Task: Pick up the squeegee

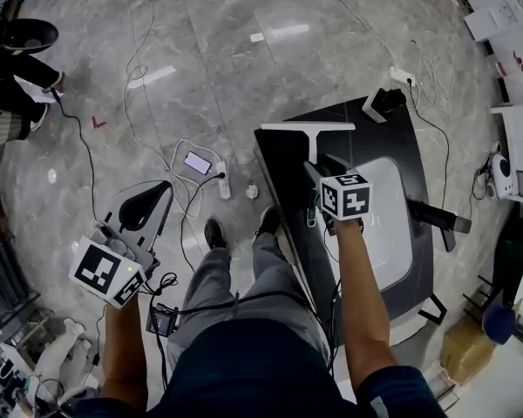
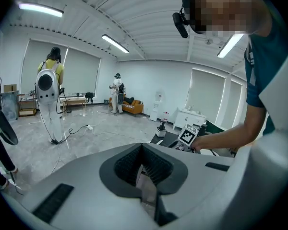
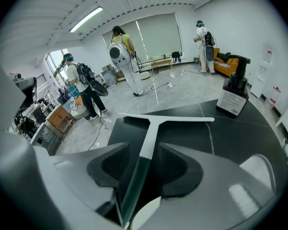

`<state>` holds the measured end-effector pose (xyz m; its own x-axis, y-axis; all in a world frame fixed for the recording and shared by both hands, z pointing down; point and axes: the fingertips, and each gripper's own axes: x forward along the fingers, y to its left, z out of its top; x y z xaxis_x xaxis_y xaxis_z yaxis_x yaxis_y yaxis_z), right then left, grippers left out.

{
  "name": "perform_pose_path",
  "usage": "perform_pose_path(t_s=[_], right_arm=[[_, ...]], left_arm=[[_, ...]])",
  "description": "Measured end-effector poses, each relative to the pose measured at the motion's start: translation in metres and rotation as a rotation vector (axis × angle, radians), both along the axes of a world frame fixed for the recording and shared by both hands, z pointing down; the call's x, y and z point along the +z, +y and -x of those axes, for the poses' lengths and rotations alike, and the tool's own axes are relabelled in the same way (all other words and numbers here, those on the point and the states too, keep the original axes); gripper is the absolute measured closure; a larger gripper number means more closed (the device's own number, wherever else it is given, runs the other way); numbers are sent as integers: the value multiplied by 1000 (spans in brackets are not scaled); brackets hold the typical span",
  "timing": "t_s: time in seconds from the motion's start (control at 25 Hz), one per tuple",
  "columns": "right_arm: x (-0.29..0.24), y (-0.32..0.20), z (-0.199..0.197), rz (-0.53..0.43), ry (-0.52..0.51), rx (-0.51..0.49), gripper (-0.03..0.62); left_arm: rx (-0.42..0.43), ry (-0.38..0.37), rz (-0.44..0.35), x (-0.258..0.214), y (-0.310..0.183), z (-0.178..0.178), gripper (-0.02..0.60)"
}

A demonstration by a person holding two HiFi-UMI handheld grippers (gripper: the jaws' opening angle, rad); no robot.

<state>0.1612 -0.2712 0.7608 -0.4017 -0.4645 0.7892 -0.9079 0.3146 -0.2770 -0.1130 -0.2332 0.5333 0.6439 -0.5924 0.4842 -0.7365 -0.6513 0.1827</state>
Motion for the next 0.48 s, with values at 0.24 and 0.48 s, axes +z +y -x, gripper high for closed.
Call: perform_pose_path(t_s=[0.24,0.48], right_arm=[[18,3,-2,37,42,20,397],[22,5,0,52,28,58,473]], left_arm=[[-7,-2,4,3,0,5,577],[-6,-4,-3,-2,0,9,577]])
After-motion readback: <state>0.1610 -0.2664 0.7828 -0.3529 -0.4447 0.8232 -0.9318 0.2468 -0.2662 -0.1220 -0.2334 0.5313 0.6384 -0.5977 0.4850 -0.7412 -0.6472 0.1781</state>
